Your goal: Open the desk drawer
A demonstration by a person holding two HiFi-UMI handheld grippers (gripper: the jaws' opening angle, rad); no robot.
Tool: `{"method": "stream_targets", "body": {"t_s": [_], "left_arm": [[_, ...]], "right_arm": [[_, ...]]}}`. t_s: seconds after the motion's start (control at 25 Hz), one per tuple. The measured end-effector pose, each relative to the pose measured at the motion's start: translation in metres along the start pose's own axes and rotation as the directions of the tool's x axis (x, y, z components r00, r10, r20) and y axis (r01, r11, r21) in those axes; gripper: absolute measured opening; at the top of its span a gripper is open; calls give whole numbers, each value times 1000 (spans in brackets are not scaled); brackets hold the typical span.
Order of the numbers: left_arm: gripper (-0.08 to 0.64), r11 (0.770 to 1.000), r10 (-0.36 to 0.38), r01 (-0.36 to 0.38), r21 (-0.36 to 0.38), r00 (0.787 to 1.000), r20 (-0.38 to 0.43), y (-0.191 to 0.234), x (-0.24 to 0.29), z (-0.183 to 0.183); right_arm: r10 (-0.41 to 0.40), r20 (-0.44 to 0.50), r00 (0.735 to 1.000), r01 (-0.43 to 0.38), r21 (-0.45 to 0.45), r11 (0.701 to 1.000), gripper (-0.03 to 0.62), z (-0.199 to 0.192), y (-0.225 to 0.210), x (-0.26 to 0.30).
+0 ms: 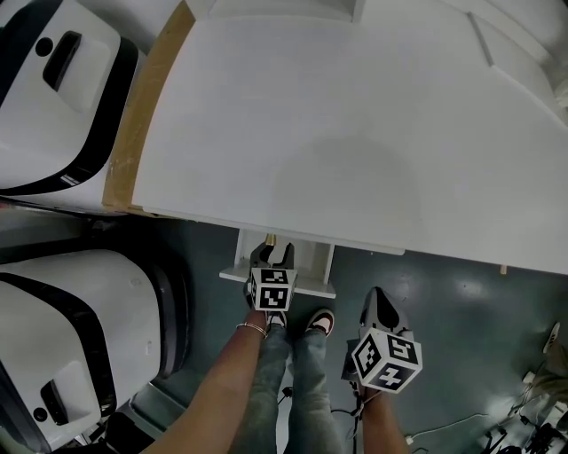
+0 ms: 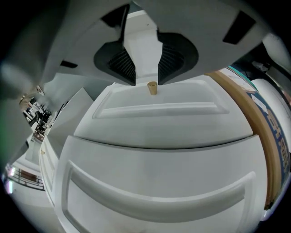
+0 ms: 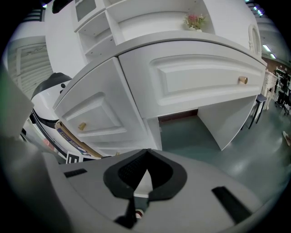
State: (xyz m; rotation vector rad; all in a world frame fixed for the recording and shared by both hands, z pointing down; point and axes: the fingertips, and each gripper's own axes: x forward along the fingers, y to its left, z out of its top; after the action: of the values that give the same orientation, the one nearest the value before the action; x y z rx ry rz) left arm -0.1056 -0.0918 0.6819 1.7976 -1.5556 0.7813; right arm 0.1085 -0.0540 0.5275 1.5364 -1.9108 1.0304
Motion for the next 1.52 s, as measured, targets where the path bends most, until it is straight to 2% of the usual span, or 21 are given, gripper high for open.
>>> {"method": "stream_targets", "body": {"t_s": [0.36,0.76,0.92,1.52], "left_arm": [[147,999,29,-28,31,999,-23,10,17,7],[141,999,47,-47,1,999,-24,12,28,10],[104,998,67,-67,-6,998,-23,15,30,10],[89,999,42,-42,-15,999,-27,13,31,9]], "right_arm": [[-10,-9,1000,10,25,1000,8,-4,0,5],[-35,-29,999,35,26,999,8,-13,-14,2],[-34,-29,999,35,32,999,8,-15,-13,2],[-32,-34,999,33,29,999,8,-15,-12,7]]}}
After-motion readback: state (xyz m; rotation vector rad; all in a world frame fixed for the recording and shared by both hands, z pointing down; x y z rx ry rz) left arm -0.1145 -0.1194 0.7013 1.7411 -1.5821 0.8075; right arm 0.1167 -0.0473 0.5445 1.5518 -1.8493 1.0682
